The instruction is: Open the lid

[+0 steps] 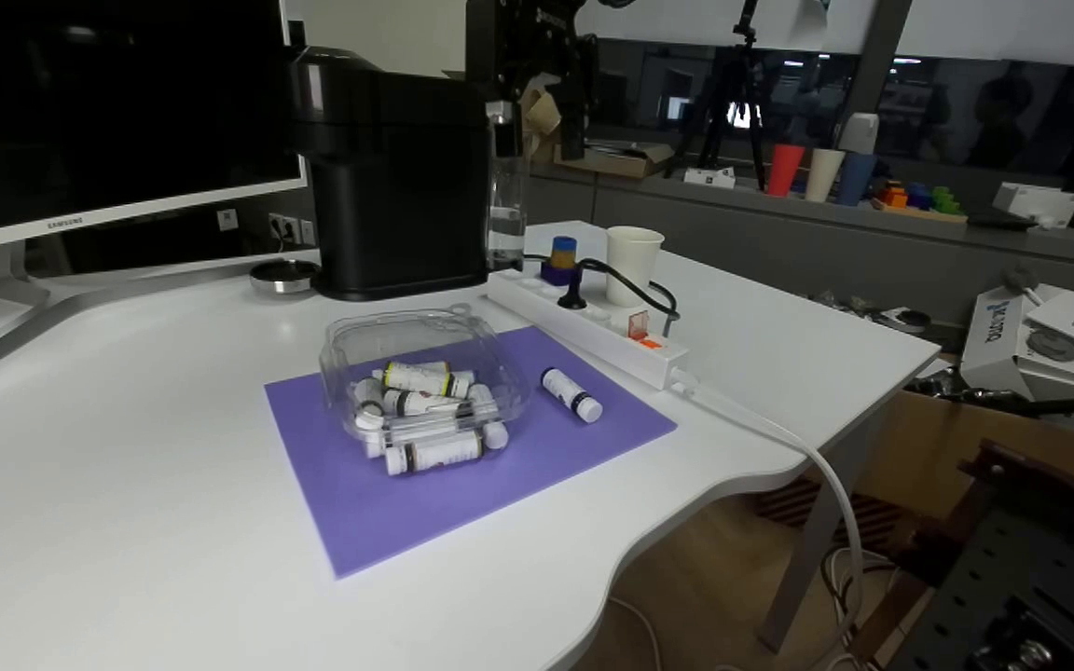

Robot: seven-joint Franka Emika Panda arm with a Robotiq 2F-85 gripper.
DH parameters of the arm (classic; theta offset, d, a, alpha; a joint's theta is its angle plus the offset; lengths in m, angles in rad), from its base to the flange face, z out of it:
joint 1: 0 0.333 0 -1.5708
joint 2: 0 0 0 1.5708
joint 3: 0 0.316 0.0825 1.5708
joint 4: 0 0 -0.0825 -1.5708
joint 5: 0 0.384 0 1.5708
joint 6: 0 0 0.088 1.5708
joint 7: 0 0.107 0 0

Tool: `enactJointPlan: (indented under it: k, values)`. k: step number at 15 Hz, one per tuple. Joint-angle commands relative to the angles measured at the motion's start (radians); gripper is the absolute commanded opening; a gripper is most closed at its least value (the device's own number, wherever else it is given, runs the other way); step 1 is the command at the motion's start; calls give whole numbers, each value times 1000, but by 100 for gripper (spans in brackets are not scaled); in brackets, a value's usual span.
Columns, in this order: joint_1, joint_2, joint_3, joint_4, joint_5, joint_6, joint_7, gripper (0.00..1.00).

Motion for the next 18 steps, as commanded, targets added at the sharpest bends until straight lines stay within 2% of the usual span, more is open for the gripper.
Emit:
enactJointPlan:
  k: [1,5,9,13,18]
  values:
    - [-14,5,15,7,-3,-5,1,100]
    - [-21,71,13,48,0,16,9,100]
    - [-30,194,16,119,-34,78,9,100]
    - [-53,329,41,219,-10,131,0,100]
    - [-84,469,95,365,6,89,-29,100]
